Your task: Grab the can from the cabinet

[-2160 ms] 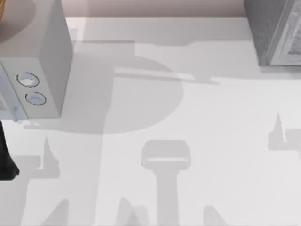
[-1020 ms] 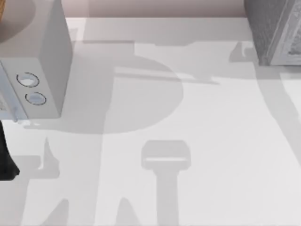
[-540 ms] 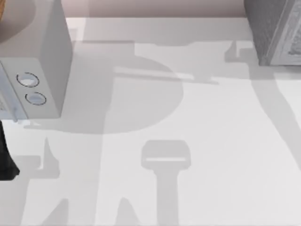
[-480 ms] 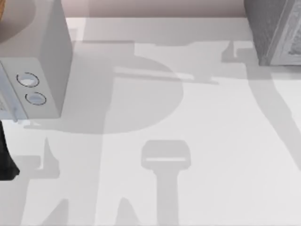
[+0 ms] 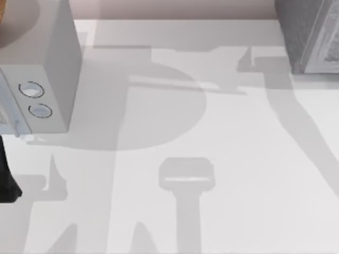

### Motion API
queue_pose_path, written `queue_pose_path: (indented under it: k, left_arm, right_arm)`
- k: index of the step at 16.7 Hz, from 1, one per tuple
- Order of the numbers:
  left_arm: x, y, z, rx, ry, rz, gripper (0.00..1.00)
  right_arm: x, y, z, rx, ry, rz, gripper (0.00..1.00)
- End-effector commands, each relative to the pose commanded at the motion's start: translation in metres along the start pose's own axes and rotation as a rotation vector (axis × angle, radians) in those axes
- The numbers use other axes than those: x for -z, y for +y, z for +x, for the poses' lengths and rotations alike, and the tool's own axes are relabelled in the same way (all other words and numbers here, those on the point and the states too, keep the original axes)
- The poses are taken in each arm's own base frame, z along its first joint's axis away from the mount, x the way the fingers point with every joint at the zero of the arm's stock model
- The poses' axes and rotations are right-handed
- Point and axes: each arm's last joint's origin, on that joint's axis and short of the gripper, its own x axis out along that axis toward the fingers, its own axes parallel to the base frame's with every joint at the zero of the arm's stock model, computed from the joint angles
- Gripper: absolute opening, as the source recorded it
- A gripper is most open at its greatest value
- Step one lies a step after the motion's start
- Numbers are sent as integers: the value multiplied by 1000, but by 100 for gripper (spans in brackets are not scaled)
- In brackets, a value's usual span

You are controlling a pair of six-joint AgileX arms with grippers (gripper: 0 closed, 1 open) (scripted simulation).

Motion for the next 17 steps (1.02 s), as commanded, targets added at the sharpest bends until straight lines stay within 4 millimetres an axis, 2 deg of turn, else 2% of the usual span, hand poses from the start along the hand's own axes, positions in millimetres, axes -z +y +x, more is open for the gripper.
queue_pose_path:
  k: [2, 9, 14, 17]
  left_arm:
    - [0, 0, 0, 0, 0, 0, 100]
    - [0, 0, 0, 0, 0, 0, 100]
    - [0, 0, 0, 0, 0, 0, 100]
    - [0, 0, 0, 0, 0, 0, 100]
  right_arm:
    - [-1, 0, 5, -1, -1, 0, 100]
    - [2, 3, 56, -1, 6, -3, 100]
    - [2, 2, 61, -1, 4, -2, 100]
    - [2, 2, 61, -1, 4, -2, 77]
